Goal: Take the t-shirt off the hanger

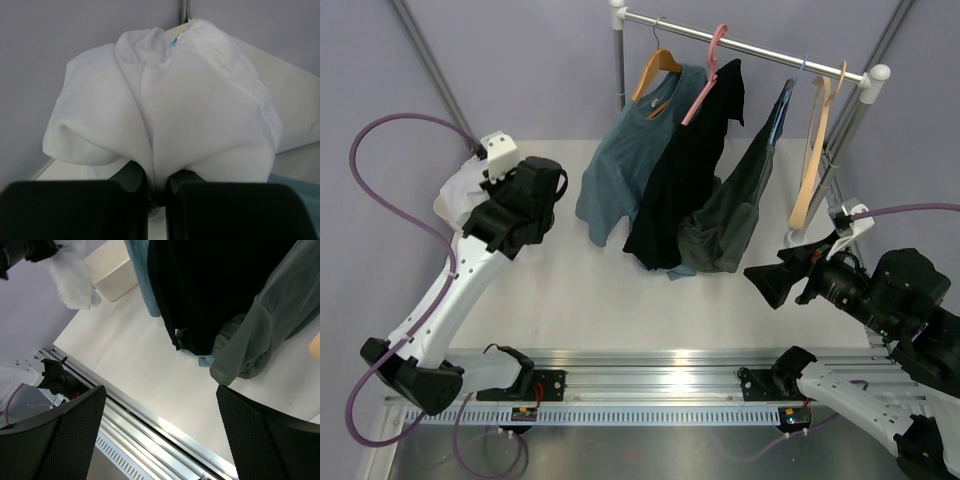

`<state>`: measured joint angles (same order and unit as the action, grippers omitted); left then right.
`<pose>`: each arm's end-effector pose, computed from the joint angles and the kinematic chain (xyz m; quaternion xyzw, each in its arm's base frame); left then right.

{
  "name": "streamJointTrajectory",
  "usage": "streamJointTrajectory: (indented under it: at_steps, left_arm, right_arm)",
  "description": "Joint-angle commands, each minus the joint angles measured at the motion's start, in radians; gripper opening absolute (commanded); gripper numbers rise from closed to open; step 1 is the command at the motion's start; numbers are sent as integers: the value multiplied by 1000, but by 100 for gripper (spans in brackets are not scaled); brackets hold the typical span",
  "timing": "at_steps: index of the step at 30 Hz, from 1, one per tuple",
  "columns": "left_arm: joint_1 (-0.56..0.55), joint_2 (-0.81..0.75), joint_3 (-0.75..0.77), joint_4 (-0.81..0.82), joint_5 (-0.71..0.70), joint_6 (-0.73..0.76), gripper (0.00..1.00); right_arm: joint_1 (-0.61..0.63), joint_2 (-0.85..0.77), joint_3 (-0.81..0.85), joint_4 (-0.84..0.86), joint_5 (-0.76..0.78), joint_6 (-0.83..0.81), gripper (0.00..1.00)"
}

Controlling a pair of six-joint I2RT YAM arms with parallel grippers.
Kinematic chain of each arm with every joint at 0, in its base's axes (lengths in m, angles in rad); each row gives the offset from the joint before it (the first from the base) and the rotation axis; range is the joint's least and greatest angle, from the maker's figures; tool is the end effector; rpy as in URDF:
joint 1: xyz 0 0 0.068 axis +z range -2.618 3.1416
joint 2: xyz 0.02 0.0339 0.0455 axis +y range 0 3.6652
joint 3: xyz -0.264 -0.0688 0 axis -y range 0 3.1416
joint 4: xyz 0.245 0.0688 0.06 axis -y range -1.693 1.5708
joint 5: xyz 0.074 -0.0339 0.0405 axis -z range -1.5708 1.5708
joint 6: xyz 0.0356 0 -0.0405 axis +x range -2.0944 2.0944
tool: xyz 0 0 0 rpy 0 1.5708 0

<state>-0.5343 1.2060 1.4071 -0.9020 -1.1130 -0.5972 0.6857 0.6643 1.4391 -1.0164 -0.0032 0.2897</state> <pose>0.2077 -0.0858 0.4100 -0.2467 0.7627 0.2126 0.5588 0.0399 0.0328 0.4643 -0.1558 0.7716 0.2901 0.5442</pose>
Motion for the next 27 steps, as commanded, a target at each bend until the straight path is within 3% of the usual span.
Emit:
streamJointTrajectory:
  at_steps: [1, 5, 10, 15, 21, 27]
  left_arm:
    - [65, 58, 131, 281, -5, 239, 0]
    - [147, 159, 236, 388, -51, 329, 0]
    - [264, 260, 270, 549, 27, 364, 0]
    - [322, 389, 349, 594, 41, 390, 0]
    - [404, 475, 339, 647, 137, 335, 0]
    - [439, 579, 383, 719, 168, 402, 0]
  right_arm:
    - [6, -47, -78, 108, -98, -9, 100]
    - [5, -104, -195, 192, -161, 52, 99]
    - [5, -129, -319, 292, -190, 95, 99]
    - [6, -144, -394, 331, -195, 94, 100]
    - [5, -209, -451, 361, -187, 78, 100]
    - [5, -253, -493, 377, -172, 59, 99]
